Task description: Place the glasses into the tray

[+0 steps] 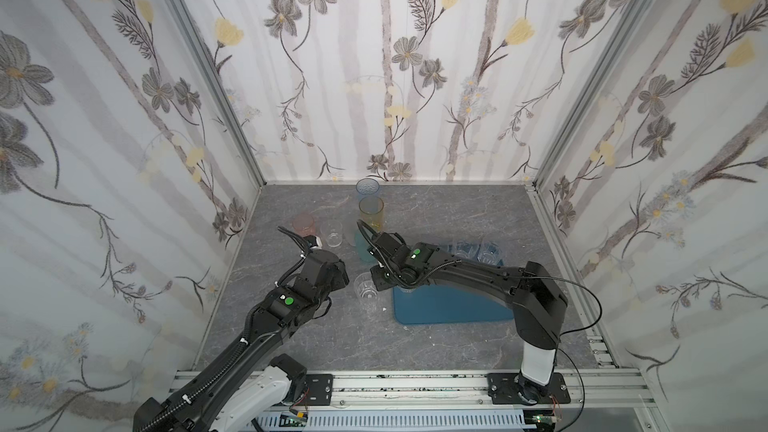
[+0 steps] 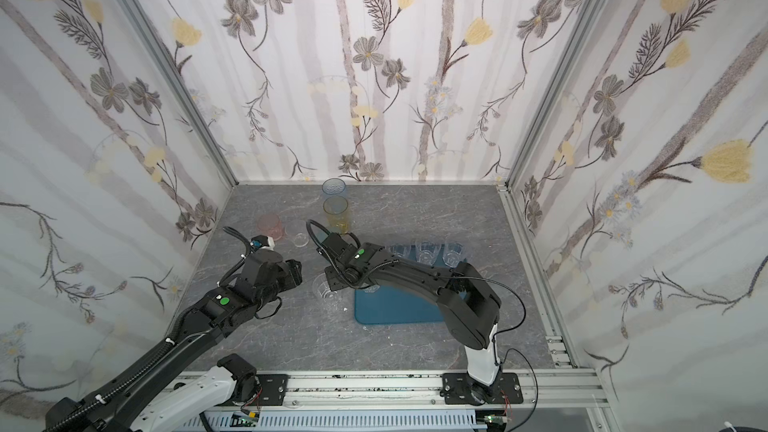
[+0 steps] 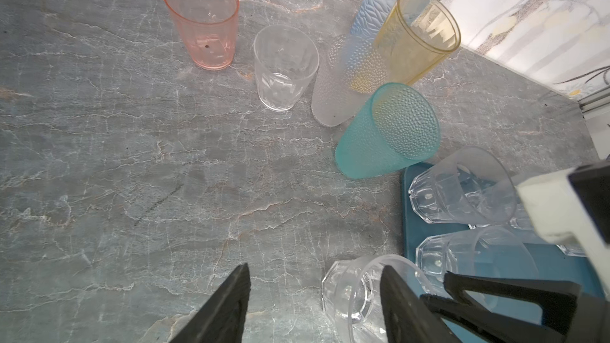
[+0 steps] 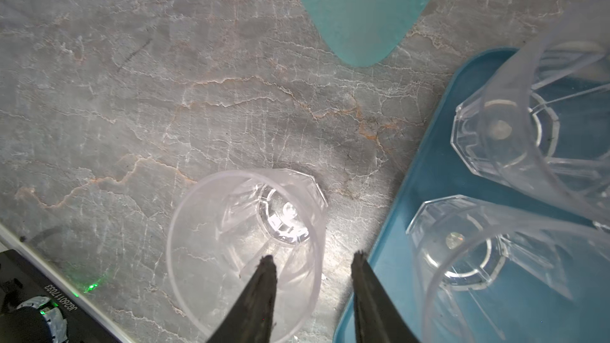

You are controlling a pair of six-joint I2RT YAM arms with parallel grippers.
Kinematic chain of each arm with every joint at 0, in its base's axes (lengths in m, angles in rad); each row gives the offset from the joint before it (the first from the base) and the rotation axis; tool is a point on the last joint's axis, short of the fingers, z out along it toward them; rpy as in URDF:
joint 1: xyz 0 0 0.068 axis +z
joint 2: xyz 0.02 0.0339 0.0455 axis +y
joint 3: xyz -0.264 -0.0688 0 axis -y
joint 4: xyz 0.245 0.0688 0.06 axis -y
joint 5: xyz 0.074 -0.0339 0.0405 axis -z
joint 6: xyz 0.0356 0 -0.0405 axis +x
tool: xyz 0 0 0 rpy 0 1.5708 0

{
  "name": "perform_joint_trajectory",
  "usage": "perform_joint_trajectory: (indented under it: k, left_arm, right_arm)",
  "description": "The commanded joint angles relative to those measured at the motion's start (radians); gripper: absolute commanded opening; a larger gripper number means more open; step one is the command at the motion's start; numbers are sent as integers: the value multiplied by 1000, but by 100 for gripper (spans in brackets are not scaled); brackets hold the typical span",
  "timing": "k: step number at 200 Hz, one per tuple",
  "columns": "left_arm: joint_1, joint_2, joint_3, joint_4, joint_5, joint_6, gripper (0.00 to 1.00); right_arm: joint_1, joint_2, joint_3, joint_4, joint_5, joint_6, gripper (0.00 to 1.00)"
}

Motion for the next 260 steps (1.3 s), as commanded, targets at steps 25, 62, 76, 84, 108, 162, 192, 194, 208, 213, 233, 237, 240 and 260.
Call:
perform_joint_trajectory:
  k: [25, 62, 76, 84, 108, 162, 192, 194, 208, 213, 233, 237, 240, 260]
  left_arm:
    - [1, 21, 7, 47, 16, -17, 65]
    - [1, 22, 11, 52, 19, -14, 66]
    - [1, 17, 17, 52, 17, -11, 66]
    - [1, 12, 23, 52, 14, -9, 66]
    - [1, -11, 52, 51, 1, 1, 65]
    - [-6, -51, 216, 37, -41, 25, 62]
    - [-65, -4, 271, 35, -69, 19, 61]
    - [-73, 1, 274, 36, -75, 17, 61]
    - [-137, 49, 292, 36, -117, 17, 61]
    - [-163, 69, 300, 37, -130, 18, 61]
    - [-250, 155, 335, 39, -166, 15, 61]
    - [-267, 173, 342, 40, -173, 15, 61]
    - [-280, 186, 349, 40, -180, 16, 61]
    - [-350, 267, 388, 47, -197, 24, 62]
  right_arm:
    - [3, 58, 62, 9, 9, -17, 19]
    - [4, 84, 99, -7, 6, -25, 7]
    - [6, 69, 102, -3, 5, -30, 3]
    - [7, 53, 103, -1, 1, -30, 2]
    - [5, -11, 103, 5, -16, -28, 0]
    - [-29, -183, 63, 5, -42, 1, 0]
    - [-93, -335, -47, 10, -55, 26, 0]
    - [-99, -346, -56, 9, -56, 25, 0]
    - [-144, -432, -121, 8, -61, 36, 0]
    - [-162, -457, -145, 5, -64, 40, 0]
    - [-247, -589, -219, -28, -79, 44, 0]
    - [-262, -611, -232, -38, -83, 44, 0]
    - [-273, -628, -243, -46, -84, 45, 0]
    - [-343, -738, -315, -96, -86, 29, 0]
